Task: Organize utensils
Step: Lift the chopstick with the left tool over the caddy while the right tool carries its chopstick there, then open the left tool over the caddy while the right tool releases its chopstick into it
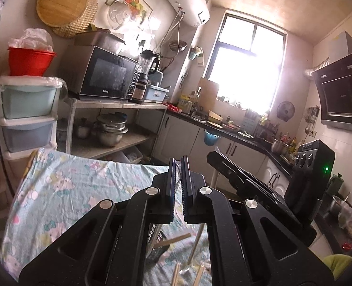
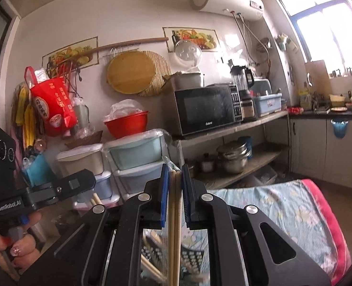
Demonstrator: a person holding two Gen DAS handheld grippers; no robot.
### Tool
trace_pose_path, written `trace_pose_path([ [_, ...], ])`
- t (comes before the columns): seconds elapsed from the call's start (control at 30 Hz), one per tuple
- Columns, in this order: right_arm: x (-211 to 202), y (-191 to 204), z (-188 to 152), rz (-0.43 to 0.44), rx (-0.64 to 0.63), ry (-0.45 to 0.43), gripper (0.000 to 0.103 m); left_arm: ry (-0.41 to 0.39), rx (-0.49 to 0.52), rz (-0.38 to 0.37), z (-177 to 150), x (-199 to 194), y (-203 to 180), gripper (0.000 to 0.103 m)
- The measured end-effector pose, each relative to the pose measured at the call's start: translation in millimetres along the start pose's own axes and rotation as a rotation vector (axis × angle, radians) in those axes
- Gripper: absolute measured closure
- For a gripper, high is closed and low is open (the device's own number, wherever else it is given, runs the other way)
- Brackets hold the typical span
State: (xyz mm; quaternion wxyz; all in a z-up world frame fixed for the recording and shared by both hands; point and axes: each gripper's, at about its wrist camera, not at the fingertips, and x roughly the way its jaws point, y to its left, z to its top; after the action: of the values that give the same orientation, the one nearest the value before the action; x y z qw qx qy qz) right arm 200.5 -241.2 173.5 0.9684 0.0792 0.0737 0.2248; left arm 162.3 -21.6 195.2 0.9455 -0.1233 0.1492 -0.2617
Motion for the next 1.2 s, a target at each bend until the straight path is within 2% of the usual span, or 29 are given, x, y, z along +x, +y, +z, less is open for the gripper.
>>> trace_pose_path([
  [0.07, 5, 3, 3, -0.027, -0.025, -0.031, 0.092, -0.003, 0.0, 0.003, 2, 2, 2, 0.101],
  [0.5, 36, 2, 14, -0.05, -0.061, -0.138, 0.092, -0.002, -0.028, 0.053, 5, 17, 25, 0.101],
  [0.87, 64, -1, -10, -0.101, -0.093, -0.12, 0.092, 0.029, -0.057, 0.067, -9, 33, 42, 0.101],
  [1.2, 72, -4, -24, -0.107, -0.09, -0.087, 0.092, 0.065, -0.093, 0.072, -23, 45, 54, 0.101],
])
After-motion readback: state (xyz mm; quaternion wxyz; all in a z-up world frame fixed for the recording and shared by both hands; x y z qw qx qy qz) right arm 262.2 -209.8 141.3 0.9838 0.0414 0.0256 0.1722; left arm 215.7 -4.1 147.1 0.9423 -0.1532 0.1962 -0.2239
